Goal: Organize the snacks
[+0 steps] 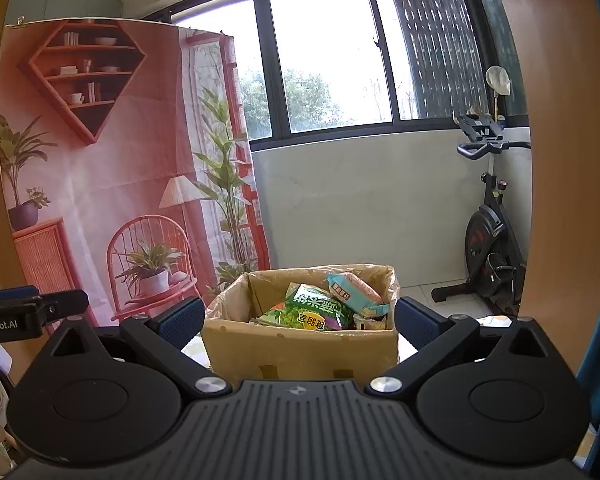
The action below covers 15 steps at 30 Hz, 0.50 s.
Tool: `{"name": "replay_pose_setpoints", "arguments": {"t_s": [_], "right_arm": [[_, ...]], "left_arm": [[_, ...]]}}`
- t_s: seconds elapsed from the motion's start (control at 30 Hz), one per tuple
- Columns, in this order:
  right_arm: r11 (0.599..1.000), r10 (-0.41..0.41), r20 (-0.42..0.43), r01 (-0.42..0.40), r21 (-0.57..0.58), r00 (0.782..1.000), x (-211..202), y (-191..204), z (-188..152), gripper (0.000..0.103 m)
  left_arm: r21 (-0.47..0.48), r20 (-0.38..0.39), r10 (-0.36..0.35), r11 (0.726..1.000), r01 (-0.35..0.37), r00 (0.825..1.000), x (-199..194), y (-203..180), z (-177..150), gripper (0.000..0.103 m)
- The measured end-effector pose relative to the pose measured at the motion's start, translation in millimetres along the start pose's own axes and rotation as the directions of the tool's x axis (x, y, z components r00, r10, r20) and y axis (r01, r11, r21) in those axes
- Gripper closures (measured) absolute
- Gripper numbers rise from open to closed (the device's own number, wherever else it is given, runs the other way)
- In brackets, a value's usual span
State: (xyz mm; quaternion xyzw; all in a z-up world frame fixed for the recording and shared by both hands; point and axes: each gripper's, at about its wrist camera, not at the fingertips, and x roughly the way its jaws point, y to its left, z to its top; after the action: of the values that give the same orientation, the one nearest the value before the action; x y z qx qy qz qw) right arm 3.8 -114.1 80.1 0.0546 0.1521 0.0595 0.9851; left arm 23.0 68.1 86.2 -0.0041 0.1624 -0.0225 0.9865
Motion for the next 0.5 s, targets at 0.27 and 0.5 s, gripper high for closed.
{"name": "replay_pose_setpoints", "arguments": {"t_s": [0.27,0.5], "right_arm": [[1.0,0.0,0.003,0.0,0.0,1.0,-2.2,-0.2,1.5,0.0],[1.0,0.0,0.008,0.0,-0.001,1.0,-6.4,-0.3,1.1,0.0]], "left_arm": [[-0.003,0.006,0.004,1.0,-0.004,1.0,-2.3,-0.6,-0.8,0.006],[-0.007,0.0,0.001,1.0,-0.001,1.0,-3.9,-0.9,-3.2,0.006]]}}
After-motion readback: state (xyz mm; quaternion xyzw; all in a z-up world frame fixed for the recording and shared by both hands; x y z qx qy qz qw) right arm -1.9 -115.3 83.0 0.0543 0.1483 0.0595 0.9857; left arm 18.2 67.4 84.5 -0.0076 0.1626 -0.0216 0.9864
